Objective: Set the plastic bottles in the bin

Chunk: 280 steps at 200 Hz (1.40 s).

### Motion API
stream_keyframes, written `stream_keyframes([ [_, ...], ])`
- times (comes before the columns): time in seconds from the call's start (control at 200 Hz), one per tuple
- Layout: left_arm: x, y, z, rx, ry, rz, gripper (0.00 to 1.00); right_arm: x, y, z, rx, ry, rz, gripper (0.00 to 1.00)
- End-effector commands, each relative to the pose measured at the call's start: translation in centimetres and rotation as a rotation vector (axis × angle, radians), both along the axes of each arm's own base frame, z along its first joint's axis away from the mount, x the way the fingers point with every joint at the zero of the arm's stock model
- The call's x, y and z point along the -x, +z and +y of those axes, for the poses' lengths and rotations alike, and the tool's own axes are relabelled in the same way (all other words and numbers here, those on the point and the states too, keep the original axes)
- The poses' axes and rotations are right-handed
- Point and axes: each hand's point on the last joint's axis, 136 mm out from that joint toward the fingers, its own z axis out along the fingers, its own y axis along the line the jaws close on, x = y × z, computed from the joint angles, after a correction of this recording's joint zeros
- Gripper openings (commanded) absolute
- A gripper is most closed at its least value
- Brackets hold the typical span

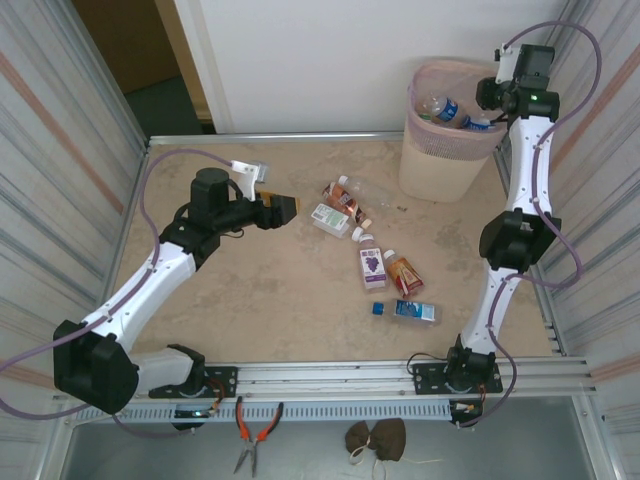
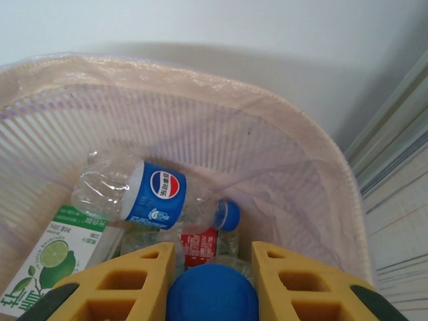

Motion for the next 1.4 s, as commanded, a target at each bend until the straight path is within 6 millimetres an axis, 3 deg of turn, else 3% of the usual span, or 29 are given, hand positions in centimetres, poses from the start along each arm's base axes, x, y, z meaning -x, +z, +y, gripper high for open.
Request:
stream_keyframes([
  [0.0, -0.5, 0.7, 0.2, 0.017, 0.007, -0.009, 0.75, 0.3, -5.3, -1.4, 0.011, -0.011, 0.147, 0.27],
  [0.125, -0.5, 0.7, 0.2, 0.016, 0.008, -0.008, 0.76, -0.2, -7.2, -1.4, -0.008, -0.010, 0.175, 0.33],
  [0.235, -0.4, 0.7, 0.3, 0.015, 0.011, -0.006, 0.76, -0.6, -7.2, -1.3, -0.025, -0.011, 0.163, 0.42],
  [0.341, -0.3, 0.8, 0.3, 0.016, 0.011, -0.009, 0.76, -0.6, -5.5, -0.9, -0.020, -0.010, 0.122, 0.46],
  [0.601, -0.2, 1.0, 0.2, 0.025, 0.004, -0.014, 0.76, 0.6, 0.9, 0.3, 0.005, -0.001, -0.005, 0.62],
  [0.917, -0.4, -0.1, -0.4, 0.021, -0.032, 0.015, 0.75, 3.6, 4.9, 2.8, 0.011, 0.037, -0.040, 0.63],
  [1.142, -1.4, -1.8, -1.2, -0.015, -0.068, 0.054, 0.72, 6.7, 6.8, 6.1, -0.013, 0.088, -0.059, 0.62],
  [1.293, -3.0, -3.9, -1.4, -0.062, -0.034, 0.152, 0.67, 9.3, 7.9, 8.1, -0.025, 0.117, -0.083, 0.61],
  [1.398, -4.6, -6.4, -0.9, -0.098, 0.059, 0.283, 0.64, 11.1, 8.4, 9.3, -0.030, 0.133, -0.105, 0.61],
])
